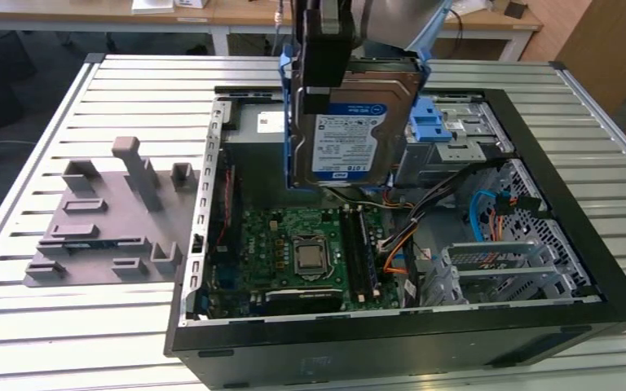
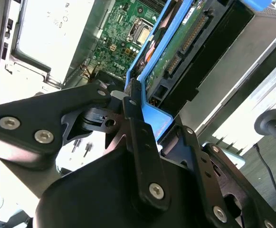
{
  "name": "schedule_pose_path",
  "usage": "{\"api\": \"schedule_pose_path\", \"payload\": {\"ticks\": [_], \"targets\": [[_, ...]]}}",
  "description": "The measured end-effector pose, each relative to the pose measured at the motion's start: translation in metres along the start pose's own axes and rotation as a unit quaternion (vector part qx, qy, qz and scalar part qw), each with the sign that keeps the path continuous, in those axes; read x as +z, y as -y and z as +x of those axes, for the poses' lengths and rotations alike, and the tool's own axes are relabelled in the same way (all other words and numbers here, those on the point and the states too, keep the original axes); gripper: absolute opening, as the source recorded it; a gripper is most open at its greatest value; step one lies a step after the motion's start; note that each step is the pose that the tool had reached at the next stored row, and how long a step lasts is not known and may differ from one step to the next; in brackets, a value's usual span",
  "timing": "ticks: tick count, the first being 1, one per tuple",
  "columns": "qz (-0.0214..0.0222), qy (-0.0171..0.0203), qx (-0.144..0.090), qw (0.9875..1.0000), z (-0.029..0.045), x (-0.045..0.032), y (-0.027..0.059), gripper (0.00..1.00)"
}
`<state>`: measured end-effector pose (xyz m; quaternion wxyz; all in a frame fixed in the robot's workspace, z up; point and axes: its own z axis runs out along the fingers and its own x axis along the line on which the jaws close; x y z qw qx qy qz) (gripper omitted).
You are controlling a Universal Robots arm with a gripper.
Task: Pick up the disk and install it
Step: 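Insert the disk into the insertion slot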
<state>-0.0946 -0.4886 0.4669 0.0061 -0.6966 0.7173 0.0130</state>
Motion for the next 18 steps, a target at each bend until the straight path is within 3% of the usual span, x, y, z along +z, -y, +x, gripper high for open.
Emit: {"api": "schedule_pose_path", "payload": {"ticks": [8,18], "targets": [[-0.0002,0.0000,0.000,1.0000,0.0000,-0.0001,0.0043,0.36],[-0.0001,0.0000,0.000,1.0000,0.0082,-0.0002,0.0060,0.36]]}}
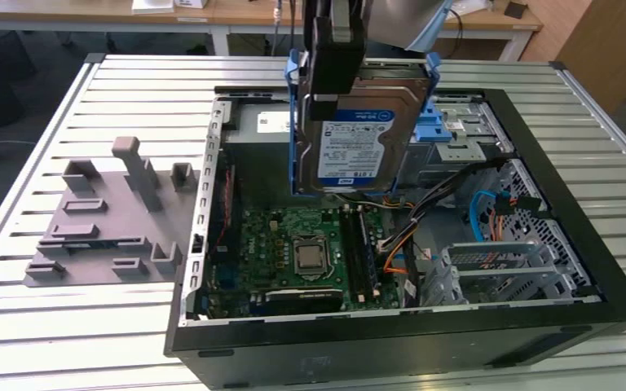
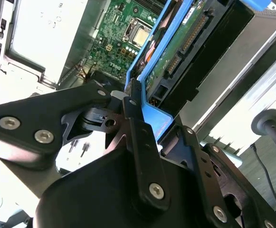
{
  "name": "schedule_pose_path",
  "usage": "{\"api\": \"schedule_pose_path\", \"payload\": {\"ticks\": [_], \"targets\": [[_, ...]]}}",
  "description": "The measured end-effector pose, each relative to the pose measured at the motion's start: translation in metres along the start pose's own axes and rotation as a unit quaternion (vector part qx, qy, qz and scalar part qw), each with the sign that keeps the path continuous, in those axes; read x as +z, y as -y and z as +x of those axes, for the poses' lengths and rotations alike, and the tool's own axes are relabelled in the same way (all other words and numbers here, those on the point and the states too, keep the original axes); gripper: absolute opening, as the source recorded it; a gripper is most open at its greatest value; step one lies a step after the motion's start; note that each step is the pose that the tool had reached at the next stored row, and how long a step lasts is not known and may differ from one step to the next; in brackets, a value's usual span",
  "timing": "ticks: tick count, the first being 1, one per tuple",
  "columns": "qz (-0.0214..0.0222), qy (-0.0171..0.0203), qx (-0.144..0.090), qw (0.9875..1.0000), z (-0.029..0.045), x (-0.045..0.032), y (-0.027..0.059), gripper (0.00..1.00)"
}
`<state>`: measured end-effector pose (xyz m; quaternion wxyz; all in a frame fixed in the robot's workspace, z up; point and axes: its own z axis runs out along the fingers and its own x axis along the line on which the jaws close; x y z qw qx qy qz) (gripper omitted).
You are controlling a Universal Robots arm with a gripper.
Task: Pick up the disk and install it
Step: 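Insert the disk into the insertion slot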
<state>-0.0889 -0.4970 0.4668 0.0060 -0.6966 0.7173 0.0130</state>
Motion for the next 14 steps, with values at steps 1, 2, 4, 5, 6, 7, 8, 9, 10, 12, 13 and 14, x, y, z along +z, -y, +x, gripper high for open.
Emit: {"api": "schedule_pose_path", "payload": {"ticks": [1,2,4,5,6,7,8,9,10,12,13,14], "targets": [[0.0000,0.0000,0.000,1.0000,0.0002,0.0000,0.0013,0.36],[0.0000,0.0000,0.000,1.0000,0.0004,0.0000,0.0029,0.36],[0.0000,0.0000,0.000,1.0000,0.0007,0.0000,0.0063,0.36],[0.0000,0.0000,0.000,1.0000,0.0008,0.0000,0.0076,0.36],[0.0000,0.0000,0.000,1.0000,0.0010,0.0000,0.0089,0.36],[0.0000,0.0000,0.000,1.0000,0.0014,-0.0001,0.0103,0.36],[0.0000,0.0000,0.000,1.0000,0.0021,-0.0001,0.0115,0.36],[0.0000,0.0000,0.000,1.0000,0.0031,-0.0001,0.0125,0.36],[0.0000,0.0000,0.000,1.0000,0.0043,-0.0001,0.0135,0.36],[0.0000,0.0000,0.000,1.0000,0.0070,-0.0001,0.0150,0.36],[0.0000,0.0000,0.000,1.0000,0.0083,-0.0002,0.0156,0.36],[0.0000,0.0000,0.000,1.0000,0.0096,-0.0003,0.0164,0.36]]}}
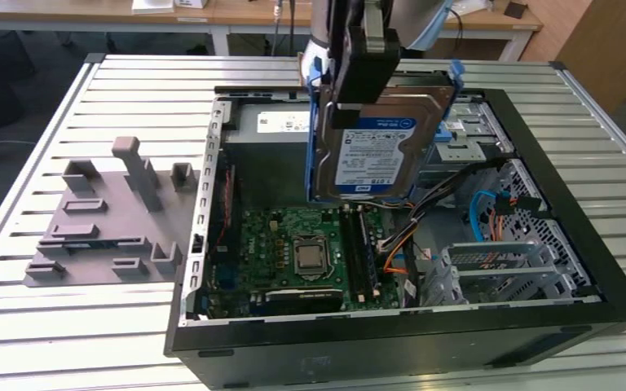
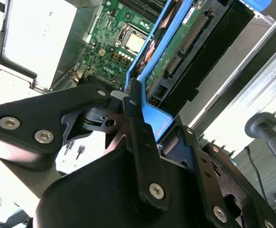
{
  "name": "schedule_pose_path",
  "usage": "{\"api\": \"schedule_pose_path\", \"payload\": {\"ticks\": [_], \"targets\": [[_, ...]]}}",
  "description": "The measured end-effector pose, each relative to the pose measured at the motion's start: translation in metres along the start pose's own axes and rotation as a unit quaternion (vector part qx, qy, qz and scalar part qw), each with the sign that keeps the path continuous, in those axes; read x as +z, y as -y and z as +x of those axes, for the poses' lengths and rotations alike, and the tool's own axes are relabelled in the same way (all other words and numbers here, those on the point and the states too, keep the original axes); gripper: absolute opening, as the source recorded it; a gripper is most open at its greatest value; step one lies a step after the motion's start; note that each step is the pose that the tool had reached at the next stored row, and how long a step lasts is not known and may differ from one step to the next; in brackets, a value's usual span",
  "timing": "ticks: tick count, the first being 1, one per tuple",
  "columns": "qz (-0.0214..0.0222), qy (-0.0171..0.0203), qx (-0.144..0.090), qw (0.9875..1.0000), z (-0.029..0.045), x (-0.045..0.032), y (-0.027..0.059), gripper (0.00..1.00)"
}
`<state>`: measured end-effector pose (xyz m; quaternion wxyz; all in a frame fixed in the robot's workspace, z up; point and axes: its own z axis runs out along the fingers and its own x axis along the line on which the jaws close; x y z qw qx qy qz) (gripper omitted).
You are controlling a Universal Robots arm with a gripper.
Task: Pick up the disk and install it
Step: 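Insert the disk into the insertion slot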
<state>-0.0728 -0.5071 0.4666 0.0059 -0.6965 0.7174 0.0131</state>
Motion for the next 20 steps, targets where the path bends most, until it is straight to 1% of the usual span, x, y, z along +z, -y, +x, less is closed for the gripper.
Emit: {"api": "schedule_pose_path", "payload": {"ticks": [4,16,20], "targets": [[0.0000,0.0000,0.000,1.0000,0.0039,-0.0001,0.0035,0.36],[0.0000,0.0000,0.000,1.0000,0.0125,-0.0004,0.0132,0.36],[0.0000,0.0000,0.000,1.0000,0.0154,-0.0005,0.0178,0.36]]}}
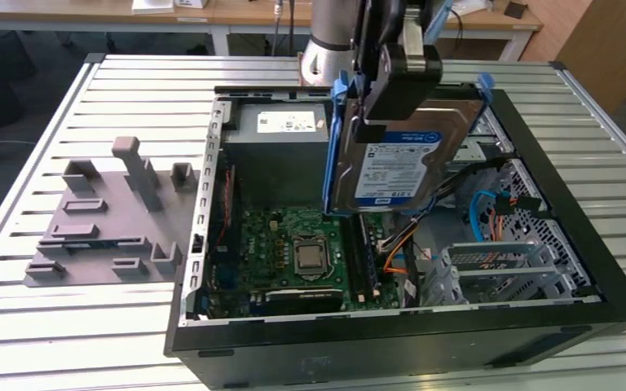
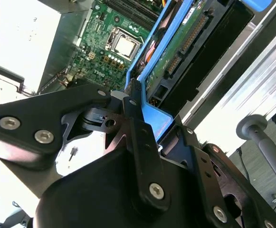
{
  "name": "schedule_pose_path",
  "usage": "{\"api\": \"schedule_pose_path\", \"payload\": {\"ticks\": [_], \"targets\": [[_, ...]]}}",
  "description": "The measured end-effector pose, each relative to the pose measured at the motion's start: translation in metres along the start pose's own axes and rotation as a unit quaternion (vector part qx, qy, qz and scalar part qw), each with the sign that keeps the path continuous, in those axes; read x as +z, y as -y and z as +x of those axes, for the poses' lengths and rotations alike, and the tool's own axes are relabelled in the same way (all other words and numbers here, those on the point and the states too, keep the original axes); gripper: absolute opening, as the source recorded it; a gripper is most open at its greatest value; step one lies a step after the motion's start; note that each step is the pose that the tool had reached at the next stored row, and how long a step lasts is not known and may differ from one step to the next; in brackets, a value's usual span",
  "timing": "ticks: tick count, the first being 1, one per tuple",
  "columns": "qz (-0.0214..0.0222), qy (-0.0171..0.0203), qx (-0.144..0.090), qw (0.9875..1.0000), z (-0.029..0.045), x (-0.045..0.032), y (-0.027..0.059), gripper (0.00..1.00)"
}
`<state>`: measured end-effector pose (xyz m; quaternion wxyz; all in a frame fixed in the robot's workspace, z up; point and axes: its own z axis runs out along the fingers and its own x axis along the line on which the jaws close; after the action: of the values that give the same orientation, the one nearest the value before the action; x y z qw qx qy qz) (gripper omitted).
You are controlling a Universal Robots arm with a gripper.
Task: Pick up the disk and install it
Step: 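Insert the disk into the insertion slot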
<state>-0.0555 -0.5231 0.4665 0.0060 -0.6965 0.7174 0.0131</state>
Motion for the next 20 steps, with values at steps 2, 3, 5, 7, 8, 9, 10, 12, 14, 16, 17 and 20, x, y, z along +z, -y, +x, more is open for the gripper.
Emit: {"api": "schedule_pose_path", "payload": {"ticks": [2,3,5,7,8,9,10,12,14,16,17,20], "targets": [[0.0000,0.0000,0.000,1.0000,0.0014,0.0000,0.0021,0.36],[0.0000,0.0000,0.000,1.0000,0.0022,-0.0001,0.0031,0.36],[0.0000,0.0000,0.000,1.0000,0.0035,-0.0001,0.0050,0.36],[0.0000,0.0000,0.000,1.0000,0.0051,-0.0002,0.0067,0.36],[0.0000,0.0000,0.000,1.0000,0.0059,-0.0002,0.0075,0.36],[0.0000,0.0000,0.000,1.0000,0.0067,-0.0002,0.0082,0.36],[0.0000,0.0000,0.000,1.0000,0.0074,-0.0003,0.0086,0.36],[0.0000,0.0000,0.000,1.0000,0.0096,-0.0003,0.0103,0.36],[0.0000,0.0000,0.000,1.0000,0.0106,-0.0004,0.0112,0.36],[0.0000,-0.0001,0.000,1.0000,0.0116,-0.0004,0.0118,0.36],[0.0000,-0.0001,0.000,1.0000,0.0121,-0.0004,0.0122,0.36],[0.0000,-0.0002,0.000,1.0000,0.0140,-0.0004,0.0139,0.36]]}}
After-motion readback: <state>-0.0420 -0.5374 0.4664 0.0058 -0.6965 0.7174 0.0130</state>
